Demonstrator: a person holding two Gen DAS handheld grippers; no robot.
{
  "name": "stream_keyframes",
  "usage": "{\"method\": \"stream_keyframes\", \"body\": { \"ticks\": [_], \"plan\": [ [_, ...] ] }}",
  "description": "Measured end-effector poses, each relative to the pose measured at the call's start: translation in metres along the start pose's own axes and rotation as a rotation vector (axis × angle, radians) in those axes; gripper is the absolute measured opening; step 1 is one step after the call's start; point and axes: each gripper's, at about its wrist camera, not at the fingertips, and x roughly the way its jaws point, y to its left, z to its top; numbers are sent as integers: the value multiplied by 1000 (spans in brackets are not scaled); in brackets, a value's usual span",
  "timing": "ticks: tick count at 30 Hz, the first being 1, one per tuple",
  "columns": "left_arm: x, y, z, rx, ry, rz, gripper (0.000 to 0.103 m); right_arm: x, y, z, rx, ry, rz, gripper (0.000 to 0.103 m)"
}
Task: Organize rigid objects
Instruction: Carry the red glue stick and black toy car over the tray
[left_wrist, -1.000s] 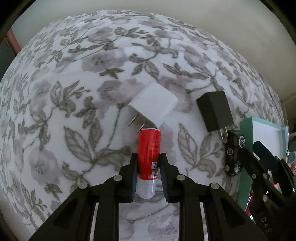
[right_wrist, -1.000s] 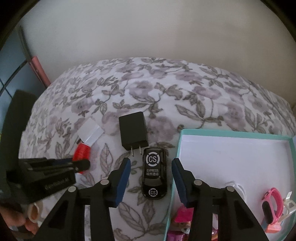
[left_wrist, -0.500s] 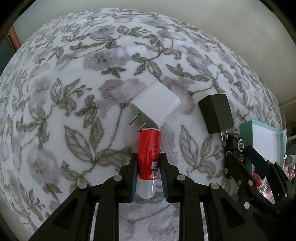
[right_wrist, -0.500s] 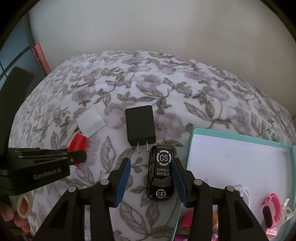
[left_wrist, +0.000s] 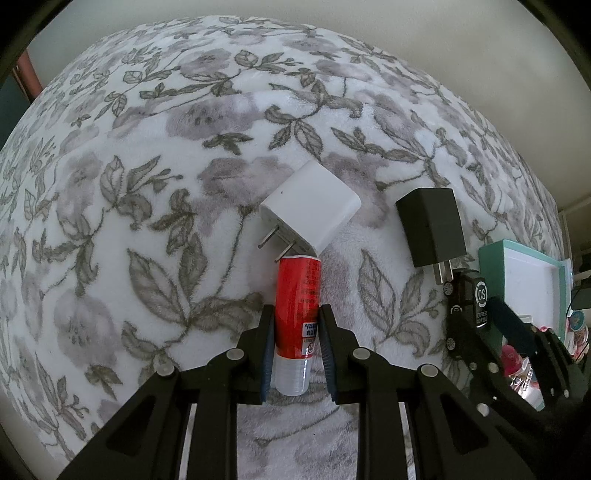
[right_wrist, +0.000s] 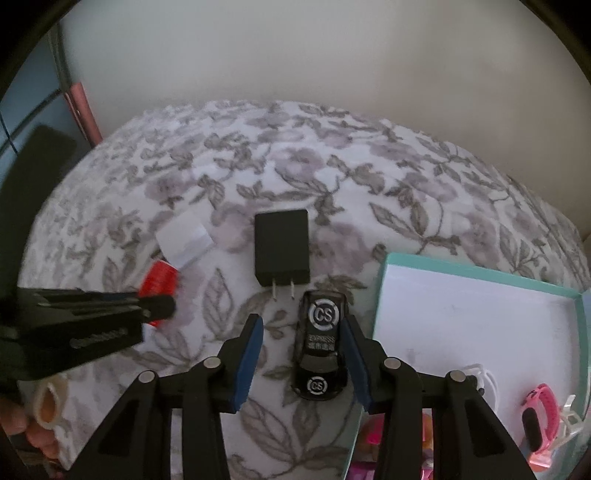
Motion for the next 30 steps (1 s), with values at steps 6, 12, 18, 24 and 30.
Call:
{"method": "stream_keyframes", "body": {
  "ticks": [6,12,18,24,30],
  "plan": [
    [1,-1,-1,4,-1,6,24,3,1,-3,-7,8,-8,47],
    [2,-2,0,6,-2,11,24,2,-4,-3,40,14,33,46],
    [3,-3,-1,14,-3,20,24,5,2,-3,15,24,-21,42],
    [4,-5,-1,33,-6,30,24,16,9,-7,-26,42,-88,37],
    [6,-9,-1,55,-13,50,24,17,5,-7,-20,39,-86,36]
  ]
}}
